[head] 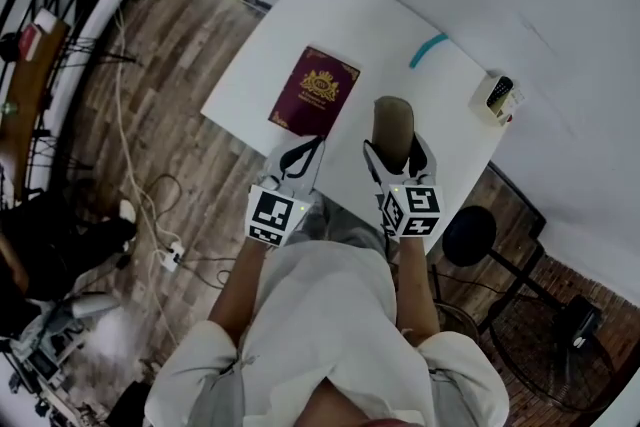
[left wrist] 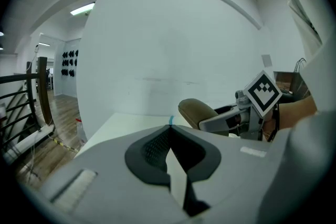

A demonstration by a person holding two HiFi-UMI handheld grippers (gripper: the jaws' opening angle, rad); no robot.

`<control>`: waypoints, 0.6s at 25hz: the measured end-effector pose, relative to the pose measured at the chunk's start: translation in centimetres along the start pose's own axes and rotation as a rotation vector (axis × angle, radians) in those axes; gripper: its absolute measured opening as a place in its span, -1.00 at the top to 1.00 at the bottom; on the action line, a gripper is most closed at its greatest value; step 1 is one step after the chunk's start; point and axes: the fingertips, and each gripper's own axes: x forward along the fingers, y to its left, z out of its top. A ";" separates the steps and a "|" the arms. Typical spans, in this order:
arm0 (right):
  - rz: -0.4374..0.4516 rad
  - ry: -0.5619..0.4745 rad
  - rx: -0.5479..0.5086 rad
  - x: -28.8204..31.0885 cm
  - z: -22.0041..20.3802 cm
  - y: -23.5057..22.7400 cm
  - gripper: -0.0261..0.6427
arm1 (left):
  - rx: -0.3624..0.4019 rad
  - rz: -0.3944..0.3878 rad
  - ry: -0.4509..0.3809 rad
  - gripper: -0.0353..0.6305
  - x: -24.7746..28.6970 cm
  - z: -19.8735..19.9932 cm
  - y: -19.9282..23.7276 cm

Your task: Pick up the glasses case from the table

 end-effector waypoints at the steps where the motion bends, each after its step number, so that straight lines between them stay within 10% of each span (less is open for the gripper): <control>1: -0.001 -0.017 -0.004 -0.6 0.5 0.3 -0.29 | 0.005 -0.002 -0.011 0.84 -0.4 0.3 -0.1; 15: -0.016 -0.230 -0.038 -9.4 4.6 4.2 -0.29 | 0.051 -0.046 -0.129 0.84 -5.7 3.9 -2.5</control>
